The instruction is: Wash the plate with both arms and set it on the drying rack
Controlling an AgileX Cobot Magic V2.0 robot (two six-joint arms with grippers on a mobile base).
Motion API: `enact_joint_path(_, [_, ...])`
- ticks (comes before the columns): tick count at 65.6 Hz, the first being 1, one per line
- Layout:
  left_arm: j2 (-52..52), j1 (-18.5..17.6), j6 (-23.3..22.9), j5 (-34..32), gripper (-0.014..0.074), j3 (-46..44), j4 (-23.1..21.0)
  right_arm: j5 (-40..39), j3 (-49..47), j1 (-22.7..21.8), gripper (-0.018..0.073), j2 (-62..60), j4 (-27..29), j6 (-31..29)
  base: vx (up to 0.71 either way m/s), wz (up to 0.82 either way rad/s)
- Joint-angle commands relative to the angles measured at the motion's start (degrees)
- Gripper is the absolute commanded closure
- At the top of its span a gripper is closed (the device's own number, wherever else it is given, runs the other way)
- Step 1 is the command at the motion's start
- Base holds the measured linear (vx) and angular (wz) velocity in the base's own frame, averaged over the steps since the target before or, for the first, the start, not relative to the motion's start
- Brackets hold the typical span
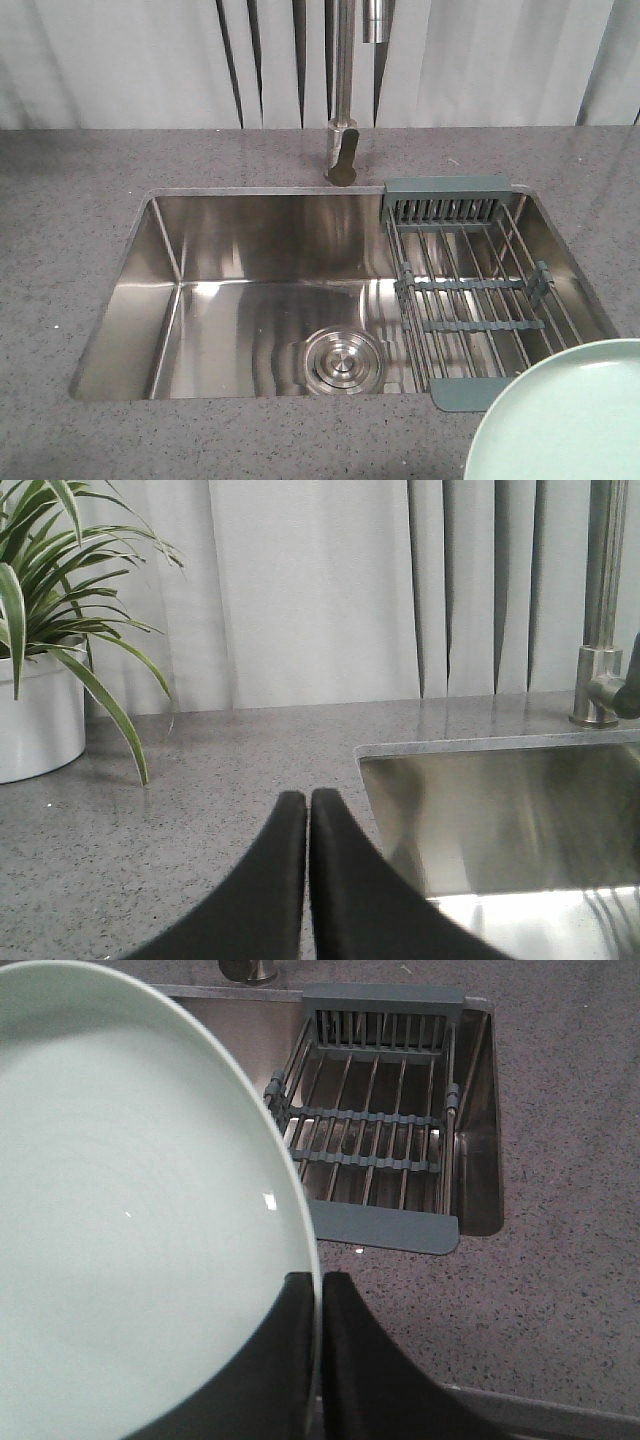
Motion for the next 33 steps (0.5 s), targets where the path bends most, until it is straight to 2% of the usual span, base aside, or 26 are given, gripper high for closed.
enact_joint_path(1, [-0.79,-0.29,-0.3,-4.03,0.0601,1.16,-0.54,-4.22,-1.28,-0.21,0.0564,1.34,-0.4,-0.03,0.02,-0.03])
enact_joint_path(33, [-0.79,-0.29,-0.3,-4.03,0.0601,1.16,-0.54,-4.22,-1.28,-0.21,0.0564,1.34,-0.4,-0.03,0.02,-0.03])
